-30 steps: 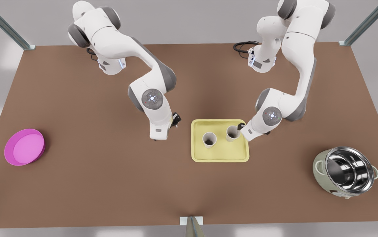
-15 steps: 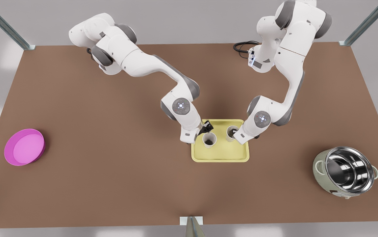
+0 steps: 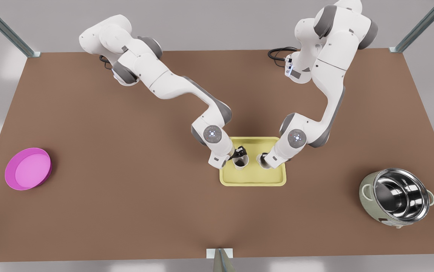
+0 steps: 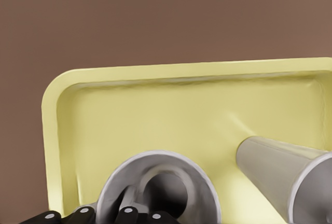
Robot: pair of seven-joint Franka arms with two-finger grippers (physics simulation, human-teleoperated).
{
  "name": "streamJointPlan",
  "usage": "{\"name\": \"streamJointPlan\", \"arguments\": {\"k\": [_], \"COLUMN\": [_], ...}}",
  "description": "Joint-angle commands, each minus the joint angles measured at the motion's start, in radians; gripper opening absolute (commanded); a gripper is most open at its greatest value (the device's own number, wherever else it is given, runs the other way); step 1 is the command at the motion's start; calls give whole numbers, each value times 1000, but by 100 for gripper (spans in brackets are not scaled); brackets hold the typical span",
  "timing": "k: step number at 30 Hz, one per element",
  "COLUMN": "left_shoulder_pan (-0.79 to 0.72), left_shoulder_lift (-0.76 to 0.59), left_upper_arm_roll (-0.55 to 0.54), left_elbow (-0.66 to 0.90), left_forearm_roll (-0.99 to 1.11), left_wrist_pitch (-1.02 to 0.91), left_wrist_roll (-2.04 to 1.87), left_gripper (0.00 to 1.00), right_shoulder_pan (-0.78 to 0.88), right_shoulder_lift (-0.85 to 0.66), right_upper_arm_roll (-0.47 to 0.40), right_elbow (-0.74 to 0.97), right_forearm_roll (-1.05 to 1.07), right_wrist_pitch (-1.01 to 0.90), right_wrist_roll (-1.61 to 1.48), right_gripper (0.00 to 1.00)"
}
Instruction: Use the left arm to pick up the white IKEA cup from the tray and place it on the middle-left position; use the right arm to pick up the white IKEA cup from the tray and place it on the middle-right position
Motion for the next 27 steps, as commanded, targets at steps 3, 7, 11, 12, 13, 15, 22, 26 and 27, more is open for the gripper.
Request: {"name": "streamJointPlan", "arguments": {"k": [3, 7, 11, 12, 13, 15, 22, 26, 27], "left_shoulder_pan": [1, 7, 161, 205, 237, 296, 342, 340, 340], "left_shoulder_lift": [-5, -12, -28, -22, -12, 41, 129, 130, 130], "left_upper_arm_roll": [0, 1, 55, 55, 60, 60, 77, 77, 77], "left_elbow": [10, 96, 280, 288, 288, 286, 197, 197, 197], "left_forearm_roll": [0, 3, -3, 9, 53, 59, 179, 179, 179], "left_wrist_pitch": [-7, -159, -374, -358, -279, -122, 277, 277, 277], "left_wrist_roll": [-60, -65, 67, 96, 99, 121, 153, 153, 153], "left_gripper": [18, 9, 9, 9, 9, 9, 9, 9, 18], "right_shoulder_pan": [8, 16, 16, 16, 14, 14, -161, -533, -587], "right_shoulder_lift": [20, 34, 33, 30, 27, 16, -210, -271, -268], "right_upper_arm_roll": [-1, -7, -7, -9, -7, -7, -41, -27, -27], "right_elbow": [0, 2, 2, 3, 3, 5, 2, -4, -4], "right_forearm_roll": [52, 49, 58, 66, 67, 69, 53, 49, -23], "right_wrist_pitch": [12, 15, 6, -5, -11, -18, -420, -626, -626], "right_wrist_roll": [180, 180, 181, 181, 183, 183, -53, -622, -717], "right_gripper": [100, 81, 28, 26, 26, 19, 0, 0, 0]}}
